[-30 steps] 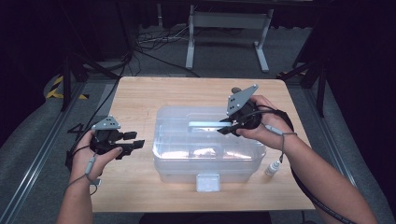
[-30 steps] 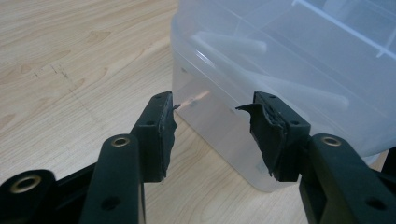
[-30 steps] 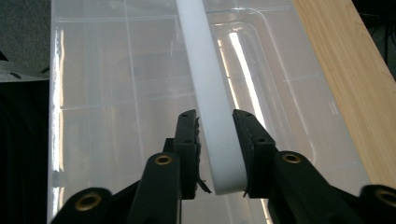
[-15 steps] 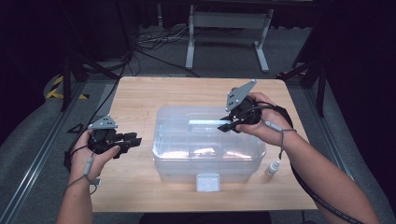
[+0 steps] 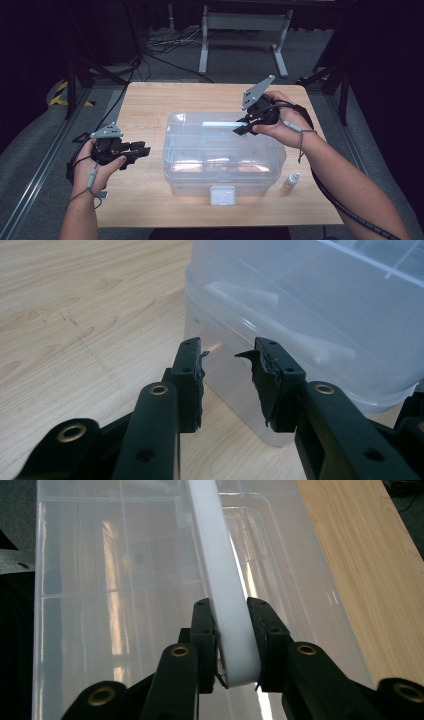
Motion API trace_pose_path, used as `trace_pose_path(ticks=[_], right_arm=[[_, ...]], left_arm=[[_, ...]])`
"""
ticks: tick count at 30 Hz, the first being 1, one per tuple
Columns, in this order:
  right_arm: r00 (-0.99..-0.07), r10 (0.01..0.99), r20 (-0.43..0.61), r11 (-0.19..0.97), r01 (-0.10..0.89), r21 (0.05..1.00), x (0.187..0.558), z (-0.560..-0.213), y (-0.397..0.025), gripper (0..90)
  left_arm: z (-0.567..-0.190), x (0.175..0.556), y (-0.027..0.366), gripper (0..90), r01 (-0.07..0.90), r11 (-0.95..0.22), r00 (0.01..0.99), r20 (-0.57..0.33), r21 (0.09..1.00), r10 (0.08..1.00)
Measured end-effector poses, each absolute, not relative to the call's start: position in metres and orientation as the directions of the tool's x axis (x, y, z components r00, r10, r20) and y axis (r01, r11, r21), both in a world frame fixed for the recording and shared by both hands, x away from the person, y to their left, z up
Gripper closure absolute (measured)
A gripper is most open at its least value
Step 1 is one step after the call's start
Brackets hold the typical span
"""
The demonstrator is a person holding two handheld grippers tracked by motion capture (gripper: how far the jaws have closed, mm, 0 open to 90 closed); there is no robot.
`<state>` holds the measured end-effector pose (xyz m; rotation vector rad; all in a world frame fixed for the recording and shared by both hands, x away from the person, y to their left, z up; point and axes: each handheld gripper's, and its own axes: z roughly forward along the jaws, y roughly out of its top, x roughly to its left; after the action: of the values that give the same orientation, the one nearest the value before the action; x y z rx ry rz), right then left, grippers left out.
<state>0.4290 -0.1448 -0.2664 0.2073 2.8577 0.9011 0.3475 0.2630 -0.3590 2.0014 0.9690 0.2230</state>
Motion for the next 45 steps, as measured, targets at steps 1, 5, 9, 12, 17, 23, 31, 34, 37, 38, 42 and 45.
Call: trace_pose_path(ticks=[1,5,9,12,17,23,31,34,37,38,42,45], right_arm=[[-0.980,0.178,-0.086,0.806,0.095,0.584,0.432,-0.265,-0.145,74.9],[-0.979,0.186,-0.078,0.799,0.105,0.592,0.435,-0.263,-0.146,74.6],[-0.979,0.190,-0.073,0.790,0.108,0.603,0.441,-0.261,-0.147,74.3],[-0.978,0.195,-0.076,0.786,0.110,0.608,0.445,-0.259,-0.148,74.0],[-0.975,0.207,-0.076,0.781,0.118,0.614,0.450,-0.256,-0.148,73.4],[-0.971,0.225,-0.078,0.781,0.132,0.611,0.459,-0.251,-0.147,72.8],[-0.968,0.240,-0.073,0.783,0.149,0.603,0.467,-0.247,-0.146,72.2],[-0.966,0.248,-0.067,0.778,0.157,0.609,0.472,-0.246,-0.147,72.0],[-0.965,0.254,-0.059,0.771,0.165,0.614,0.476,-0.246,-0.147,71.8],[-0.965,0.257,-0.057,0.770,0.169,0.616,0.478,-0.245,-0.147,71.7],[-0.964,0.262,-0.054,0.769,0.175,0.615,0.481,-0.245,-0.148,71.5],[-0.962,0.270,-0.043,0.763,0.186,0.619,0.485,-0.244,-0.148,71.3]], left_arm=[[-0.358,0.347,0.263,64.7,0.548,-0.312,0.680,-0.197,0.776,0.706],[-0.358,0.347,0.263,64.0,0.544,-0.315,0.683,-0.192,0.778,0.704],[-0.358,0.347,0.263,63.4,0.542,-0.315,0.684,-0.192,0.779,0.704],[-0.357,0.346,0.263,62.6,0.542,-0.317,0.685,-0.191,0.779,0.703],[-0.357,0.346,0.262,62.5,0.538,-0.319,0.689,-0.189,0.781,0.700],[-0.355,0.345,0.262,62.7,0.533,-0.320,0.692,-0.186,0.783,0.698],[-0.355,0.345,0.261,63.5,0.530,-0.324,0.698,-0.186,0.784,0.691],[-0.355,0.345,0.260,64.1,0.521,-0.329,0.708,-0.183,0.787,0.682],[-0.356,0.345,0.259,65.4,0.527,-0.336,0.712,-0.189,0.781,0.676],[-0.356,0.345,0.259,65.5,0.527,-0.336,0.712,-0.189,0.781,0.676],[-0.356,0.345,0.258,65.8,0.525,-0.336,0.716,-0.192,0.782,0.671],[-0.355,0.344,0.257,65.8,0.522,-0.340,0.722,-0.193,0.782,0.665]])
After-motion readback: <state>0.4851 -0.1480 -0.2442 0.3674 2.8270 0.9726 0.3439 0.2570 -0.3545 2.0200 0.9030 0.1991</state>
